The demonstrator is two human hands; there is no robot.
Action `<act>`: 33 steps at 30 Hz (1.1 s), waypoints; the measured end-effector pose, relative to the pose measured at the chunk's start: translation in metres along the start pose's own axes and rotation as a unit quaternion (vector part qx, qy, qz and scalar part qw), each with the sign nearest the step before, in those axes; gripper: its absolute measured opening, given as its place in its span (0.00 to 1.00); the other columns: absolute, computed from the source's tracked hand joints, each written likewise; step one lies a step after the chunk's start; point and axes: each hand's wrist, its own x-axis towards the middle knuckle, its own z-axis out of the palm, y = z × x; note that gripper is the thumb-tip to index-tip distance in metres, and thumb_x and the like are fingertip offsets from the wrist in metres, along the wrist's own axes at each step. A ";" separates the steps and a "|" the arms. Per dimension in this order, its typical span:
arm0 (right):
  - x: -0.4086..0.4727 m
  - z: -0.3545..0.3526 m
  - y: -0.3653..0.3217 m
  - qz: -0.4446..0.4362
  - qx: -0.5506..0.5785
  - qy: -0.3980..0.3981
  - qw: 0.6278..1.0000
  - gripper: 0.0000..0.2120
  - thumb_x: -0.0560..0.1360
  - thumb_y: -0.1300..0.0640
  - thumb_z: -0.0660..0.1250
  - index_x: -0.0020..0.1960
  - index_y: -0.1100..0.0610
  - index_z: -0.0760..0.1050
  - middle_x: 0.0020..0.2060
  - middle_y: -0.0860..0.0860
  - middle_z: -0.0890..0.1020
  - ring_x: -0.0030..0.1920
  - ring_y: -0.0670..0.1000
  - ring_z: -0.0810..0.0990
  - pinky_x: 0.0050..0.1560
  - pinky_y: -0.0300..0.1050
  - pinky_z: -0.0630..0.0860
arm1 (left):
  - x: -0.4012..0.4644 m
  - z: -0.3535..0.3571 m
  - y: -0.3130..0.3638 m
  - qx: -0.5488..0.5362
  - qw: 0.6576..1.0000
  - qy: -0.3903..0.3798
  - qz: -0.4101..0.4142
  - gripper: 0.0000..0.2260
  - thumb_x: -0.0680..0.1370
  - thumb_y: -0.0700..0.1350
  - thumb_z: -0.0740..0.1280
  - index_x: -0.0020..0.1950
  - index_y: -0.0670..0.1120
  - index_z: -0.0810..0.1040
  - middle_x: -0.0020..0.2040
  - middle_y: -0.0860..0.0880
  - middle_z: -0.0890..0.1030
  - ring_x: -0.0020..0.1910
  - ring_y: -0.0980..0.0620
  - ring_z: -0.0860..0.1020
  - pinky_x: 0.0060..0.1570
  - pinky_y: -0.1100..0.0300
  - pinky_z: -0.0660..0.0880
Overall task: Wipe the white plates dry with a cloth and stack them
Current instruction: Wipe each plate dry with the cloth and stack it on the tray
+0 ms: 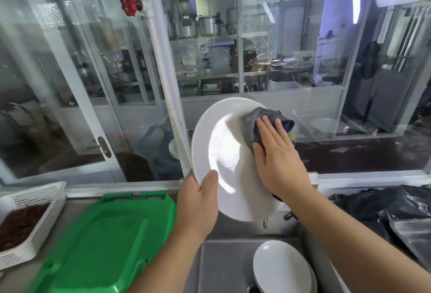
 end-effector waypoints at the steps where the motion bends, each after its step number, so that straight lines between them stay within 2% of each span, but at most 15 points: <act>1: -0.008 0.002 0.000 0.011 0.013 0.001 1.000 0.28 0.87 0.49 0.53 0.85 0.52 0.55 0.84 0.47 0.56 0.85 0.52 0.46 0.82 0.44 0.42 | 0.001 0.001 0.002 0.000 1.000 0.003 -0.001 0.15 0.78 0.54 0.65 0.63 0.55 0.83 0.56 0.59 0.87 0.56 0.58 0.84 0.57 0.51 0.82; 5: -0.037 0.011 -0.013 0.018 0.062 -0.013 0.998 0.27 0.87 0.48 0.52 0.85 0.51 0.56 0.83 0.44 0.57 0.84 0.50 0.49 0.83 0.51 0.51 | 0.004 0.005 0.008 0.015 1.000 -0.007 -0.001 0.11 0.77 0.54 0.65 0.55 0.66 0.83 0.51 0.60 0.87 0.50 0.60 0.85 0.50 0.56 0.81; 9: -0.041 0.003 -0.031 -0.111 0.054 -0.043 0.991 0.28 0.86 0.45 0.46 0.84 0.51 0.57 0.81 0.41 0.55 0.84 0.49 0.48 0.84 0.49 0.48 | 0.002 0.012 0.015 0.028 0.999 -0.011 0.023 0.14 0.77 0.49 0.65 0.59 0.55 0.85 0.54 0.57 0.88 0.55 0.56 0.85 0.59 0.51 0.81; 10: -0.036 -0.001 -0.036 -0.150 0.047 -0.041 0.987 0.26 0.87 0.46 0.48 0.83 0.51 0.57 0.81 0.42 0.56 0.84 0.49 0.48 0.84 0.49 0.48 | 0.001 0.013 0.018 0.034 0.999 -0.018 0.033 0.14 0.77 0.48 0.64 0.59 0.56 0.85 0.54 0.57 0.88 0.56 0.56 0.84 0.59 0.54 0.80; 12: -0.021 -0.011 -0.042 -0.208 0.026 -0.031 0.977 0.24 0.88 0.50 0.52 0.83 0.52 0.59 0.82 0.46 0.60 0.84 0.51 0.52 0.84 0.52 0.50 | -0.001 0.016 0.023 0.049 0.997 -0.028 0.045 0.14 0.78 0.48 0.64 0.56 0.61 0.85 0.53 0.60 0.88 0.55 0.59 0.84 0.55 0.60 0.79; 14: 0.001 -0.021 -0.044 -0.220 0.012 -0.015 0.975 0.24 0.87 0.54 0.57 0.82 0.55 0.62 0.81 0.51 0.64 0.84 0.55 0.56 0.83 0.56 0.55 | -0.001 0.017 0.029 0.047 0.998 -0.023 0.040 0.12 0.78 0.50 0.64 0.53 0.60 0.85 0.50 0.59 0.88 0.51 0.59 0.84 0.51 0.58 0.79; 16: 0.022 -0.031 -0.042 -0.177 0.017 0.006 0.984 0.24 0.87 0.55 0.59 0.82 0.57 0.63 0.81 0.52 0.64 0.84 0.55 0.56 0.83 0.55 0.54 | -0.003 0.018 0.035 0.042 0.998 -0.015 0.037 0.12 0.77 0.51 0.64 0.52 0.63 0.85 0.49 0.60 0.88 0.49 0.60 0.84 0.50 0.56 0.80; 18: 0.039 -0.040 -0.034 -0.114 0.017 0.022 0.993 0.25 0.88 0.54 0.56 0.83 0.56 0.60 0.83 0.51 0.61 0.84 0.54 0.53 0.84 0.51 0.50 | -0.005 0.017 0.040 0.033 0.999 0.002 0.041 0.12 0.77 0.51 0.63 0.53 0.65 0.84 0.50 0.60 0.87 0.51 0.60 0.84 0.53 0.53 0.81; 21: 0.043 -0.043 -0.011 -0.054 -0.010 0.013 0.998 0.26 0.88 0.51 0.50 0.85 0.55 0.55 0.84 0.50 0.56 0.85 0.52 0.48 0.83 0.46 0.44 | -0.008 0.015 0.044 0.001 0.998 0.034 0.046 0.15 0.78 0.52 0.63 0.62 0.55 0.83 0.55 0.58 0.87 0.56 0.57 0.83 0.58 0.49 0.81; 24: 0.023 -0.034 0.004 -0.014 -0.006 -0.023 1.000 0.27 0.88 0.49 0.48 0.85 0.54 0.53 0.85 0.49 0.55 0.85 0.50 0.46 0.84 0.50 0.46 | -0.008 0.014 0.044 -0.007 0.998 0.046 0.041 0.16 0.78 0.52 0.64 0.63 0.53 0.82 0.55 0.58 0.86 0.55 0.58 0.83 0.58 0.49 0.82; 28: -0.015 -0.016 0.003 0.051 0.046 -0.021 0.997 0.26 0.88 0.50 0.50 0.85 0.52 0.55 0.84 0.47 0.57 0.84 0.47 0.49 0.78 0.38 0.44 | -0.013 0.018 0.037 -0.011 0.997 0.067 0.029 0.10 0.78 0.50 0.64 0.56 0.55 0.83 0.52 0.62 0.87 0.51 0.61 0.83 0.56 0.48 0.82; 31: -0.045 -0.006 -0.010 0.075 0.090 -0.026 0.993 0.26 0.87 0.50 0.52 0.85 0.51 0.57 0.83 0.46 0.60 0.83 0.46 0.53 0.77 0.37 0.46 | -0.014 0.022 0.030 -0.008 0.996 0.088 0.020 0.08 0.81 0.48 0.65 0.56 0.56 0.83 0.52 0.62 0.87 0.52 0.59 0.84 0.59 0.44 0.82; 33: -0.064 0.000 -0.022 0.064 0.114 -0.027 0.991 0.26 0.87 0.50 0.53 0.84 0.50 0.58 0.83 0.45 0.61 0.83 0.45 0.54 0.77 0.35 0.48 | -0.013 0.022 0.029 -0.014 0.995 0.095 0.018 0.09 0.79 0.50 0.65 0.57 0.56 0.83 0.51 0.62 0.87 0.51 0.60 0.84 0.59 0.42 0.82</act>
